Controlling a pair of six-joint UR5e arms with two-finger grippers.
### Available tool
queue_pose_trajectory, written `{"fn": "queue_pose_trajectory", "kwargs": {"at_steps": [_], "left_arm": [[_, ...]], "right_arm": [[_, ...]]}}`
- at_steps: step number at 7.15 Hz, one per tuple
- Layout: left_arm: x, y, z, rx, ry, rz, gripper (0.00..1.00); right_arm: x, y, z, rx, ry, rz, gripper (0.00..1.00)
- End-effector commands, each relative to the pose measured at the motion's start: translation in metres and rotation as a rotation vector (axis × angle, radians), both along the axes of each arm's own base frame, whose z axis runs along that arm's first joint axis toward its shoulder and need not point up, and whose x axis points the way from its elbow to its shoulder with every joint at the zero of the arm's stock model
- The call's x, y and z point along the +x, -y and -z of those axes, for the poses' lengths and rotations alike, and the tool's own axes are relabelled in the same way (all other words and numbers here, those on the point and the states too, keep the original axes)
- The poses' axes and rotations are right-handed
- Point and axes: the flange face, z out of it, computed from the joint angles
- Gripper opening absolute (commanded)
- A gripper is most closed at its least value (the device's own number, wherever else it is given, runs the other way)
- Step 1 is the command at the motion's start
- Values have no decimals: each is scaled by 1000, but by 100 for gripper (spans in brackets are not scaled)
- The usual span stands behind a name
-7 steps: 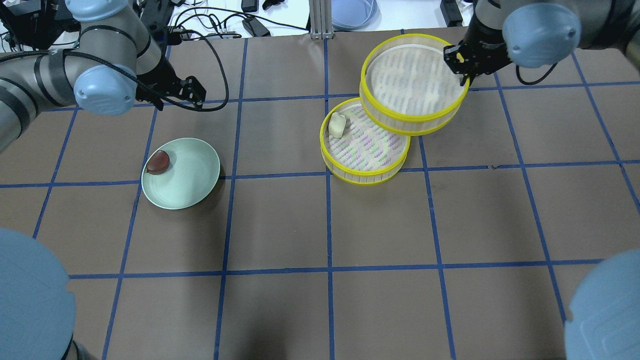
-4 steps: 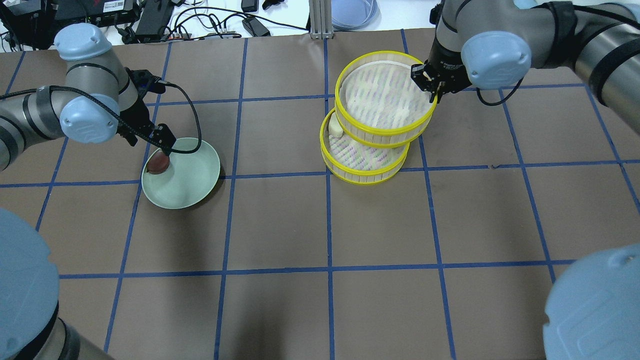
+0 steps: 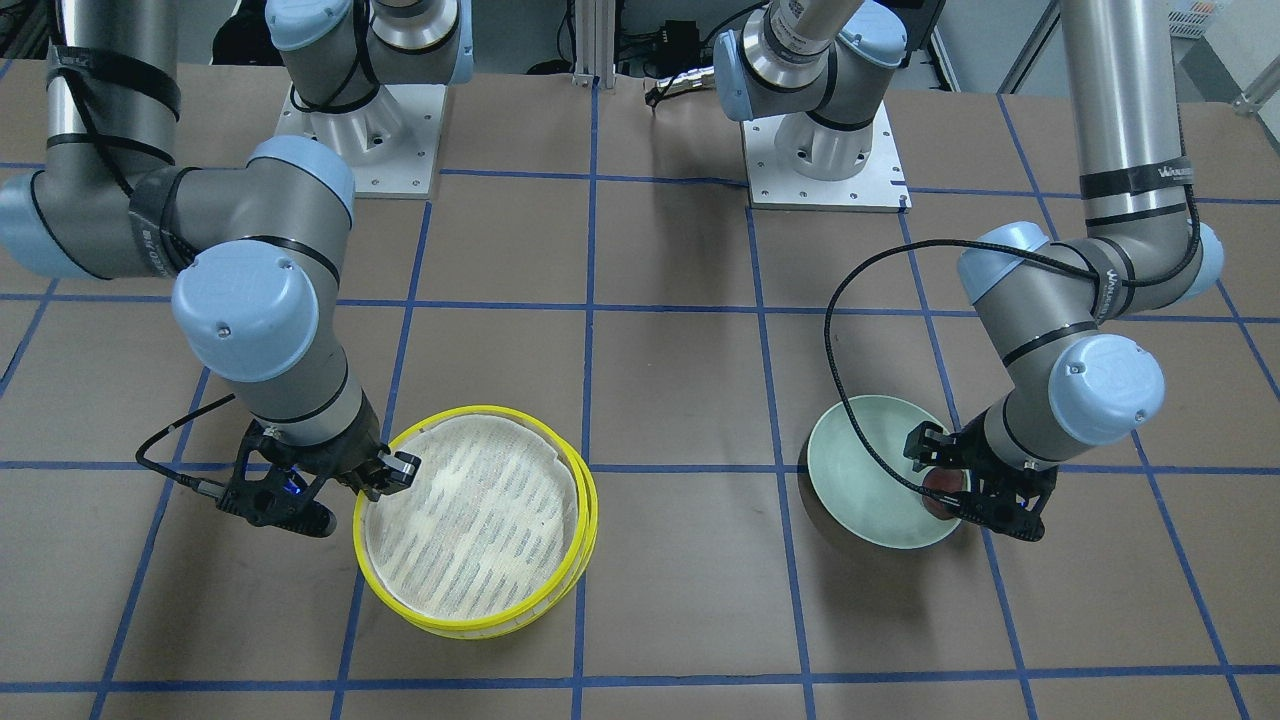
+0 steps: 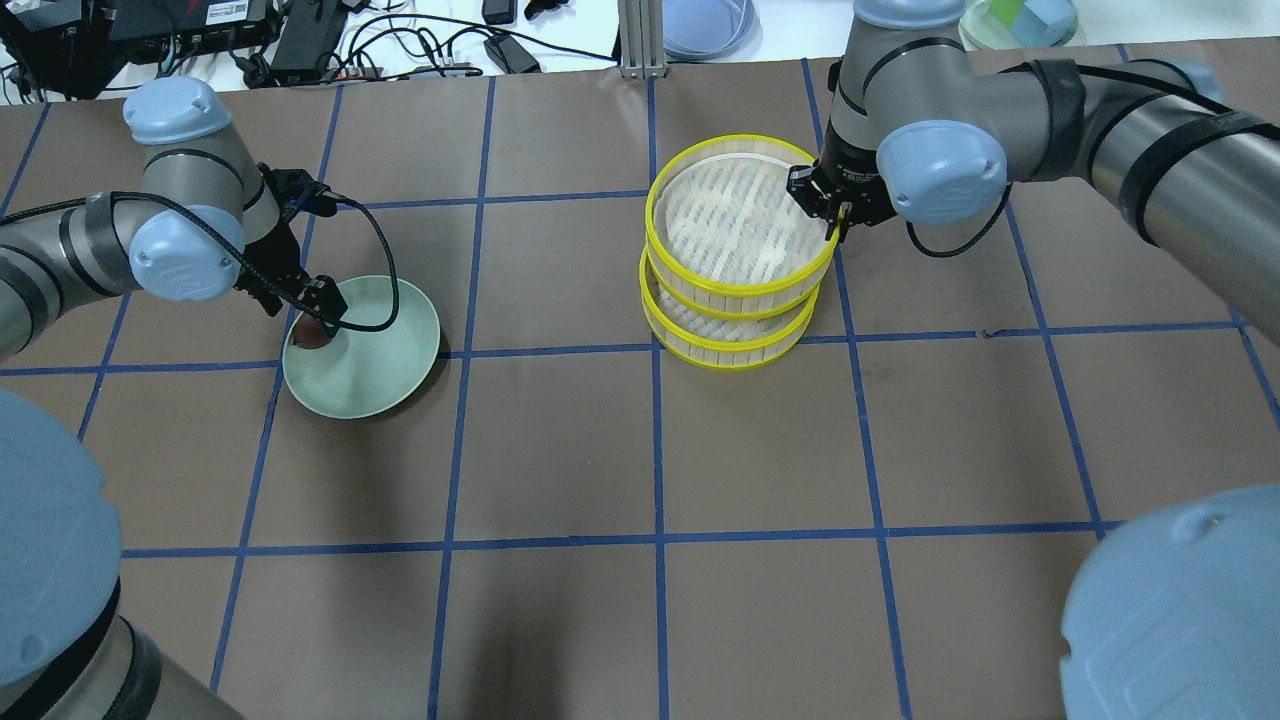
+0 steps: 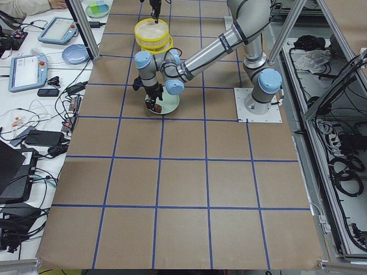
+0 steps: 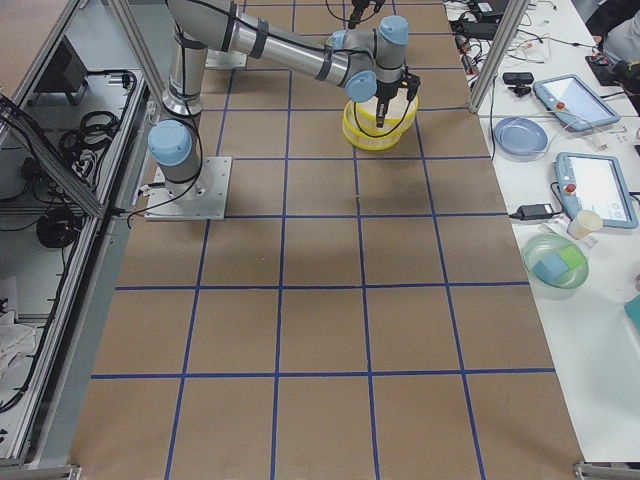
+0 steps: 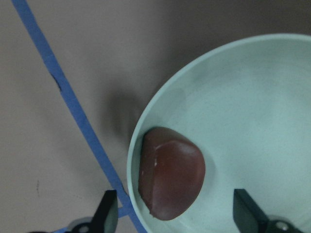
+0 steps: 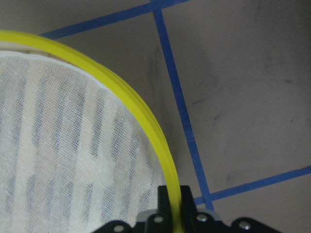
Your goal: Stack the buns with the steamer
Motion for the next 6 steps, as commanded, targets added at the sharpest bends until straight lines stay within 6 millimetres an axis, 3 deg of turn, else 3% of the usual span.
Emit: {"fn": "queue_pose_trajectory", "kwargs": {"at_steps": [1,2,4,6], "left_arm": [[-1,4,11,4,-17,-27,64],[0,5,12,5,-14,-22,30],[1,7,9,-1,-12,-22,0],[1,8,6,-10,-10,-54,0]], "right_arm": [[8,-7,10,15,-1,8,0],[8,-8,11,19,-9,6,0],[6,-9,6,16,-12,-1,0],[7,-11,7,24,-11,3,0]]}}
